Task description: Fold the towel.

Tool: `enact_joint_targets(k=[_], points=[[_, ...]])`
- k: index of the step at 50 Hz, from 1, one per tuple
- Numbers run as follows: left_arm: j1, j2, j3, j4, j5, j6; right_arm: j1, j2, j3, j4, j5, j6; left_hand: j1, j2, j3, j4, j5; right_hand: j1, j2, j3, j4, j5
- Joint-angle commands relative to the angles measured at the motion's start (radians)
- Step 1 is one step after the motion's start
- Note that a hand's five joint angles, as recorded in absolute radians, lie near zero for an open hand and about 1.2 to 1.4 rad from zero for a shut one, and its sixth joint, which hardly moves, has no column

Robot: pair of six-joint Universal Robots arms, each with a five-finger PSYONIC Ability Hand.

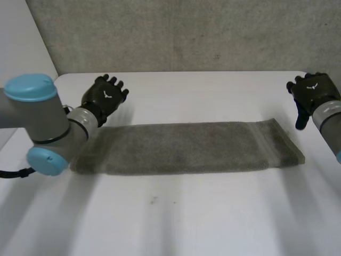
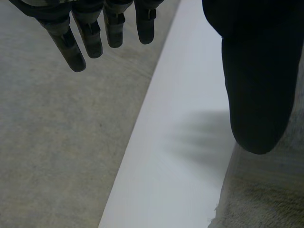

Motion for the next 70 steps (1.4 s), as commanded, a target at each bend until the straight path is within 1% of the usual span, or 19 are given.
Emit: enact_joint_targets(k=[1,6,12,19,26,31,32,34,35,43,47,48,50,54,59,61,67,69,70], points=[[0.013,0.197,-0.183,0.004,0.008,-0.162,-0.036,-0.054,0.123,0.155,-0.123,-0.002,0.005,0.011,0.012,0.010,-0.024,-0.036,-0.057,-0.039,-0.059,-0.078],[0.009,0.289,-0.330,0.047,0.007,-0.292,-0.120,-0.073,0.221,0.150,-0.221,-0.010,0.005,0.011,0.012,0.010,-0.024,0.024,0.002,0.021,0.001,-0.018],[0.006,0.353,-0.428,0.106,0.008,-0.392,-0.158,-0.051,0.268,0.062,-0.255,-0.016,0.007,0.014,0.015,0.013,-0.021,0.182,0.161,0.179,0.160,0.141],[0.007,0.375,-0.486,0.177,0.007,-0.408,-0.178,0.012,0.284,-0.043,-0.260,-0.016,0.007,0.014,0.015,0.013,-0.021,0.440,0.419,0.437,0.418,0.399],[0.010,0.373,-0.502,0.180,0.007,-0.409,-0.178,0.052,0.279,-0.046,-0.261,-0.025,0.007,0.014,0.015,0.013,-0.021,0.506,0.484,0.503,0.483,0.464],[0.007,0.375,-0.509,0.182,0.007,-0.409,-0.178,0.065,0.278,-0.046,-0.260,-0.045,0.008,0.014,0.015,0.013,-0.021,0.909,0.888,0.906,0.887,0.868],[0.007,0.375,-0.509,0.182,0.007,-0.409,-0.178,0.065,0.277,-0.046,-0.260,-0.045,0.007,0.014,0.015,0.013,-0.021,0.911,0.889,0.908,0.888,0.869],[0.004,0.375,-0.511,0.182,0.007,-0.411,-0.180,0.072,0.273,-0.046,-0.260,-0.048,0.007,0.014,0.015,0.013,-0.021,1.177,1.155,1.174,1.154,1.135],[0.004,0.375,-0.511,0.182,0.007,-0.411,-0.180,0.072,0.273,-0.046,-0.260,-0.048,0.007,0.014,0.015,0.013,-0.021,1.178,1.156,1.175,1.155,1.136],[0.002,0.378,-0.517,0.182,0.007,-0.411,-0.243,0.068,0.242,-0.048,-0.215,-0.088,0.007,0.014,0.015,0.013,-0.021,1.186,1.164,1.183,1.163,1.144],[0.005,0.392,-0.520,0.180,0.004,-0.412,-0.307,0.046,0.196,-0.048,-0.105,-0.186,0.007,0.014,0.015,0.013,-0.021,1.186,1.164,1.183,1.163,1.144],[0.006,0.392,-0.520,0.180,0.004,-0.412,-0.307,0.046,0.196,-0.048,-0.105,-0.186,0.007,0.014,0.015,0.013,-0.021,1.186,1.164,1.183,1.163,1.144],[0.009,0.399,-0.520,0.180,0.004,-0.412,-0.333,0.022,0.167,-0.054,-0.019,-0.267,0.007,0.014,0.015,0.013,-0.021,1.186,1.164,1.183,1.163,1.144],[0.009,0.407,-0.520,0.180,0.004,-0.412,-0.332,-0.008,0.152,-0.078,0.020,-0.303,0.007,0.014,0.015,0.013,-0.021,1.186,1.164,1.183,1.163,1.144],[0.007,0.413,-0.520,0.180,0.002,-0.412,-0.229,-0.047,0.146,-0.103,0.000,-0.266,0.007,0.014,0.015,0.013,-0.021,1.186,1.164,1.183,1.163,1.144],[0.007,0.418,-0.520,0.180,0.001,-0.412,-0.084,-0.083,0.135,-0.126,-0.025,-0.200,0.007,0.014,0.015,0.013,-0.021,1.186,1.164,1.183,1.163,1.144],[0.010,0.436,-0.540,0.182,0.001,-0.412,0.104,-0.092,0.149,-0.198,-0.103,-0.134,0.007,0.014,0.015,0.013,-0.021,1.186,1.164,1.183,1.163,1.144],[0.012,0.441,-0.542,0.182,0.001,-0.412,0.276,-0.077,0.162,-0.257,-0.178,-0.133,0.007,0.014,0.015,0.013,-0.021,1.186,1.164,1.183,1.163,1.144],[0.012,0.441,-0.542,0.182,0.001,-0.412,0.277,-0.077,0.162,-0.258,-0.178,-0.133,0.007,0.014,0.015,0.013,-0.021,1.186,1.164,1.183,1.163,1.144]])
